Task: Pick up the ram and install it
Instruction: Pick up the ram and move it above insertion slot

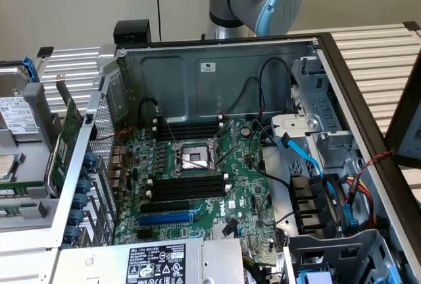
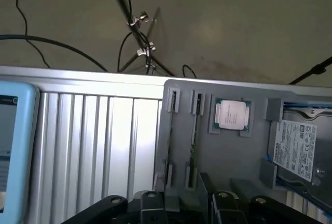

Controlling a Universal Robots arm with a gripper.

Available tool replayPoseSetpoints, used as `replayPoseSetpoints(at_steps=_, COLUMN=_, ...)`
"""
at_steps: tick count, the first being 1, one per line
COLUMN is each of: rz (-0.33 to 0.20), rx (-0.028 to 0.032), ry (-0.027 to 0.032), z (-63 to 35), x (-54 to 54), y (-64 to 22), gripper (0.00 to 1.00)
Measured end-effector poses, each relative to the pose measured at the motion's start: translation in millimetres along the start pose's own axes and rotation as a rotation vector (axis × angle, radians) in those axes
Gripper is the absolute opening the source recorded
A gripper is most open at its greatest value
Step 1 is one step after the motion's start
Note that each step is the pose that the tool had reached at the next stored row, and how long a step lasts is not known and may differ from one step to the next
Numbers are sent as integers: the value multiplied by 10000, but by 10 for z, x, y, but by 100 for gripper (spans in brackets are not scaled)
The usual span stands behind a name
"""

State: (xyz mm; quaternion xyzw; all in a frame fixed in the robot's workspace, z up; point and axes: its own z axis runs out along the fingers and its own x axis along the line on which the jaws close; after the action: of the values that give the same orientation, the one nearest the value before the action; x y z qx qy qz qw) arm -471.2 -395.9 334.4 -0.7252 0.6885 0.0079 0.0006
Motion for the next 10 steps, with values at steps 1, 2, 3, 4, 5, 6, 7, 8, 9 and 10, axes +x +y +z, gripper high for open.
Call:
replayPoseSetpoints(at_steps=1, rz=24, rx=29, ry=-3, z=10, x=0, y=0, gripper=39)
replayPoseSetpoints(at_steps=2, rz=70, rx=55, ry=-9, z=20, x=0, y=0, gripper=39)
replayPoseSetpoints(at_steps=3, rz=127, rx=70, ry=-12, z=31, x=-1, y=0, gripper=39)
replayPoseSetpoints(at_steps=4, rz=199, rx=80, ry=-15, z=43, x=0, y=0, gripper=39)
replayPoseSetpoints(at_steps=5, rz=267, rx=84, ry=-16, z=57, x=0, y=0, gripper=39)
replayPoseSetpoints(at_steps=6, rz=325, rx=86, ry=-16, z=76, x=-1, y=5, gripper=39)
replayPoseSetpoints(at_steps=7, rz=371, rx=87, ry=-18, z=94, x=-1, y=12, gripper=39)
replayPoseSetpoints(at_steps=8, rz=416, rx=88, ry=-18, z=113, x=-1, y=19, gripper=39)
replayPoseSetpoints(at_steps=9, rz=466, rx=88, ry=-18, z=130, x=0, y=25, gripper=39)
replayPoseSetpoints(at_steps=10, rz=517, rx=88, ry=-18, z=148, x=-1, y=31, gripper=39)
